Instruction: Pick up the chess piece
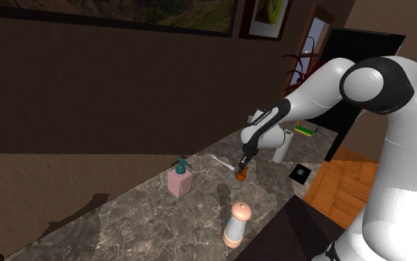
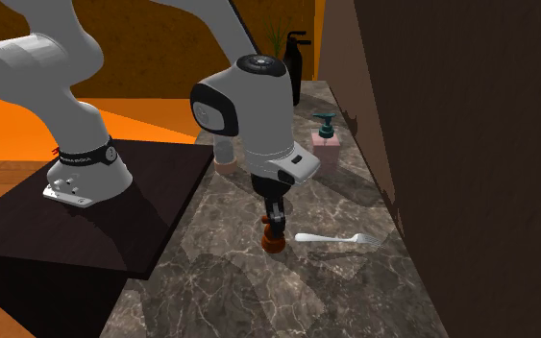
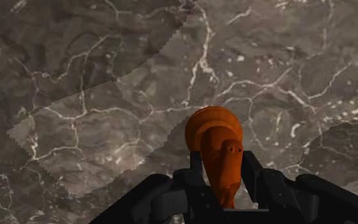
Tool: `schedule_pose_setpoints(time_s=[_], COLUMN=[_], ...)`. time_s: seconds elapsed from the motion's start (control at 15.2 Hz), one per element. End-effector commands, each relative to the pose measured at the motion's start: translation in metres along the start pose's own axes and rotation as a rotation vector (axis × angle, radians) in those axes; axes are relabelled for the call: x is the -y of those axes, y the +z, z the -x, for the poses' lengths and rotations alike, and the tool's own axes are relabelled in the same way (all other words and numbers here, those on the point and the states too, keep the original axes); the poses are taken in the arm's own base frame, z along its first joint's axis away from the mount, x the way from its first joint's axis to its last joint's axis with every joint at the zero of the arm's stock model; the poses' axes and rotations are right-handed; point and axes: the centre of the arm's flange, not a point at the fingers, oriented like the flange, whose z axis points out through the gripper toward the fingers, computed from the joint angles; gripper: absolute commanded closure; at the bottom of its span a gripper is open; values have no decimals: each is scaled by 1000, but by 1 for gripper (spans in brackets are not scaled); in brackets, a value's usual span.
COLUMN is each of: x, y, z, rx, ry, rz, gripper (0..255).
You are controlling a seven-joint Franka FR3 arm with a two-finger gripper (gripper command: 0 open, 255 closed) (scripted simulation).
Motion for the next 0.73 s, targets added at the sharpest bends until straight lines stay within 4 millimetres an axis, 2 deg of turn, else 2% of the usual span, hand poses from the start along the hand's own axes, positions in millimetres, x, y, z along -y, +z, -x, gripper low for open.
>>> schedule_pose_setpoints(time_s=[0.0, 0.13, 0.66], x=[0, 0, 1], y=[1, 1, -41], z=[0, 0, -3], rx=[2, 2, 2], ry=[-1, -1, -1], rz=[-1, -1, -1], gripper=[255, 255, 255])
